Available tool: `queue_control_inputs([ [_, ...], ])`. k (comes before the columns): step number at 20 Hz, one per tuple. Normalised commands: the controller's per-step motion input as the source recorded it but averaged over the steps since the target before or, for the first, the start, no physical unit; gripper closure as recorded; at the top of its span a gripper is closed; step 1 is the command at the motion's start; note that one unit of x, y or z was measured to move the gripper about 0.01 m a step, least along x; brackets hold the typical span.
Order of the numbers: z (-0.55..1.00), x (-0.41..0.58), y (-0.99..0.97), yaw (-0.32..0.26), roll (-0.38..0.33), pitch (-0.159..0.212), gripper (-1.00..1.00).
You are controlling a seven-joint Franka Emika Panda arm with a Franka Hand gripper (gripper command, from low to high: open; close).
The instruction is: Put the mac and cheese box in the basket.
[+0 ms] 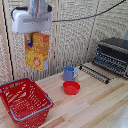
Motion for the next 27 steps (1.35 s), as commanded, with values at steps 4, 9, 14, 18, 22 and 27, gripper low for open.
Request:
queue_control_inputs([
  [4, -0.67, 0.0, 0.84, -0.103, -0.013, 0.058, 1.0],
  [9, -0.8, 0.0, 0.43, -0.119, 0.0, 0.001, 1.0],
  [14, -0.55, 0.021, 0.01, -0.089, -0.013, 0.0, 1.0],
  [18, -0.15, 0.146, -0.01, 0.001, 0.0, 0.001, -1.0],
  [22, 0.26, 0.003, -0.13, -0.058, 0.0, 0.065, -1.0],
  [27, 0.76, 0.058, -0.03, -0.11, 0.001, 0.127, -1.0],
])
